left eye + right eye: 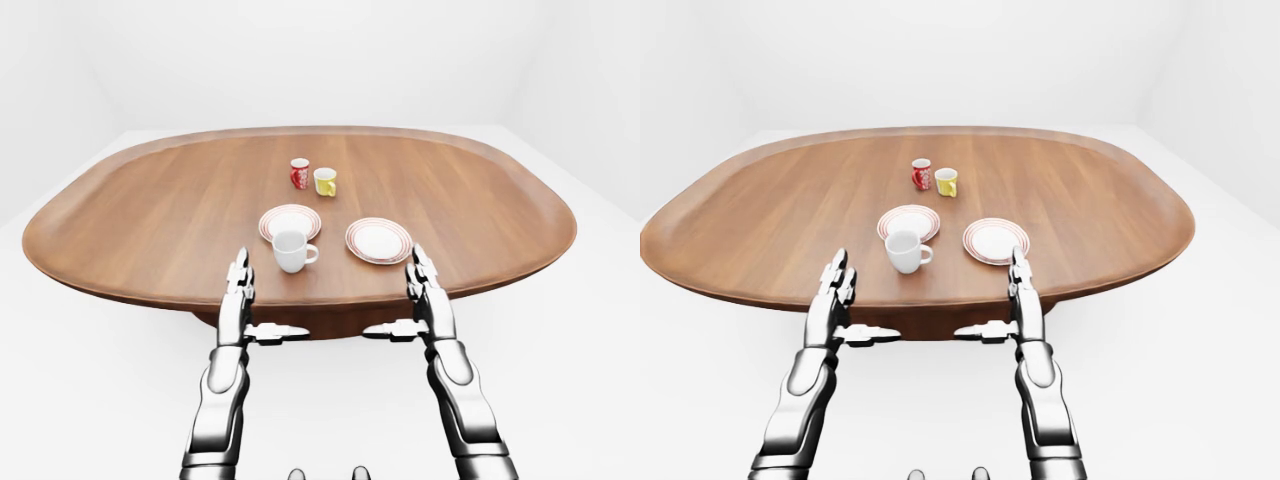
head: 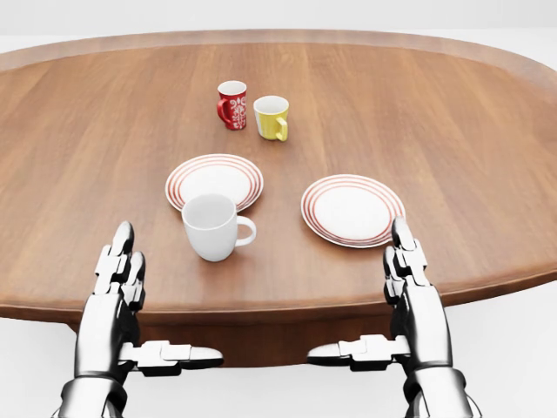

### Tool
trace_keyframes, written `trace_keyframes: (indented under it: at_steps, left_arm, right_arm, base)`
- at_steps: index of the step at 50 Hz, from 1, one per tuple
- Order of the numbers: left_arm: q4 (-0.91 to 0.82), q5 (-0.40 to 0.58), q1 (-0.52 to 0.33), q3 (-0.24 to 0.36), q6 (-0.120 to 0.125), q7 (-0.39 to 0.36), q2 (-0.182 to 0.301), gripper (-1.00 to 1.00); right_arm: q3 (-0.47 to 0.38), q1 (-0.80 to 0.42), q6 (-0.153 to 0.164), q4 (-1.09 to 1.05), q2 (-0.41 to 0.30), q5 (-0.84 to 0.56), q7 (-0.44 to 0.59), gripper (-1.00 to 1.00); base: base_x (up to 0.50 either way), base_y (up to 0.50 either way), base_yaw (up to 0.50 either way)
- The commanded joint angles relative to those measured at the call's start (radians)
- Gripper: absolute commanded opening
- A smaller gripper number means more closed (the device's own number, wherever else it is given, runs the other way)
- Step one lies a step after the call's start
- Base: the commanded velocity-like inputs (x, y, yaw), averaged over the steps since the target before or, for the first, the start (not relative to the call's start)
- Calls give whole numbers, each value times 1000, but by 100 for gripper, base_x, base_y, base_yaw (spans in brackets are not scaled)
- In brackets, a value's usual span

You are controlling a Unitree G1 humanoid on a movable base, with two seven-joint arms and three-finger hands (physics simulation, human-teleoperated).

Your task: Put the white mug on the left plate.

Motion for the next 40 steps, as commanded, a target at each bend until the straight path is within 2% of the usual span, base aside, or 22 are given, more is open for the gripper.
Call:
trace_keyframes:
  at_steps: [1, 6, 8, 9, 10, 11, 12, 13, 15, 17, 23, 37, 40]
  left_arm:
    - [5, 13, -1, 22, -31, -17, 15, 100]
    - [-17, 12, 5, 20, -19, -19, 12, 100]
    - [-59, 9, 5, 20, 14, -20, 11, 100]
    - [-83, 8, 6, 20, 34, -20, 12, 100]
    - [-151, 11, 11, 19, 75, -18, 13, 100]
    - [-218, 14, 13, 19, 102, -16, 14, 100]
    - [-412, 1, 2, 24, 102, -18, 17, 100]
    - [-493, -13, -15, 32, 102, -19, 17, 100]
    - [-620, -19, -50, 49, 102, -6, 22, 100]
    - [-686, -16, -50, 60, 102, 14, 19, 100]
    - [-669, -42, -40, 64, 102, 18, 14, 100]
    - [-634, -59, -44, 70, 102, 30, 20, 100]
    - [-645, -64, -48, 75, 102, 32, 22, 100]
  right_arm:
    - [-23, 12, 6, -17, -12, -1, 25, 100]
    - [-30, 13, 23, -45, -15, 2, 29, 100]
    - [-33, 14, 47, -81, -16, 7, 33, 100]
    - [-35, 15, 69, -110, -17, 11, 34, 100]
    - [-38, 19, 80, -166, -17, 18, 35, 100]
    - [-42, 21, 80, -220, -16, 35, 41, 100]
    - [-52, 17, 80, -371, -15, 74, 43, 100]
    - [-56, 10, 80, -439, -19, 89, 45, 100]
    - [-69, -14, 80, -554, -26, 110, 38, 100]
    - [-80, -26, 80, -607, -25, 126, 34, 100]
    - [-89, -25, 80, -629, -15, 185, 31, 100]
    - [-104, -20, 80, -613, -30, 200, 24, 100]
    - [-105, -18, 80, -610, -30, 202, 30, 100]
  base:
    - [0, 0, 0]
    - [0, 0, 0]
    - [0, 0, 0]
    - [0, 0, 0]
    - [0, 0, 0]
    - [0, 0, 0]
    - [0, 0, 0]
    - [0, 0, 0]
    - [0, 0, 0]
    - [0, 0, 0]
    - [0, 0, 0]
    - [0, 0, 0]
    - [0, 40, 0]
